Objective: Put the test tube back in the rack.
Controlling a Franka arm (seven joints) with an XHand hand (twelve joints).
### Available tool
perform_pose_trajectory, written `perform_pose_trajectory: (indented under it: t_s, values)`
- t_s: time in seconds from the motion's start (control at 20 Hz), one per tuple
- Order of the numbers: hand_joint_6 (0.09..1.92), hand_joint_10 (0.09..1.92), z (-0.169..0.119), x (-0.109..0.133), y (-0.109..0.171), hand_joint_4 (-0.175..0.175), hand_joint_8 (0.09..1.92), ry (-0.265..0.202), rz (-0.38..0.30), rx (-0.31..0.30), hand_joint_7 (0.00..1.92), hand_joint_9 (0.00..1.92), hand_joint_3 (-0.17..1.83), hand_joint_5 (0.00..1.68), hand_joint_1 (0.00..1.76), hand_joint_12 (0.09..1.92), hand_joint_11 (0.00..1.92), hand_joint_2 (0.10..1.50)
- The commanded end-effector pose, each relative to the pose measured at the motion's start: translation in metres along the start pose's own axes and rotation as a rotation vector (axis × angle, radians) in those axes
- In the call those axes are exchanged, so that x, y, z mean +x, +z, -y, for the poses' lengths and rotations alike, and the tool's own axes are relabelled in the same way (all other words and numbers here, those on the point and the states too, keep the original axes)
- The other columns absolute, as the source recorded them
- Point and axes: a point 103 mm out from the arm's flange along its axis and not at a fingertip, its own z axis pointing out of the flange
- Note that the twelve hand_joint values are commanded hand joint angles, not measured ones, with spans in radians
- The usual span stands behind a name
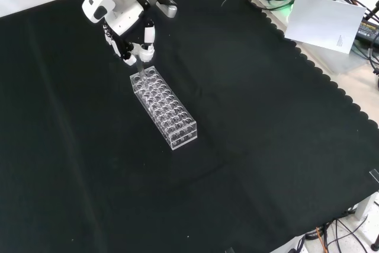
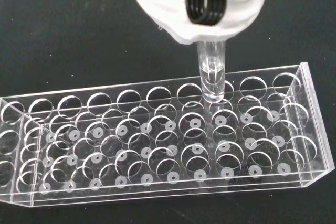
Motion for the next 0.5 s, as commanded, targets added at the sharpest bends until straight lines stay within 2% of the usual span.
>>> perform_pose_trajectory:
  t_s: [0.05,0.5]
  values:
    - [0.39,0.44,0.0002,-0.0002,0.0013,-0.175,0.55,0.000,-0.004,0.004,1.71,1.36,0.38,1.35,1.43,1.16,1.02,0.75]
    - [0.39,0.44,0.0000,-0.0005,0.0040,-0.175,0.55,0.001,-0.007,0.009,1.71,1.36,0.38,1.35,1.43,1.16,1.01,0.75]
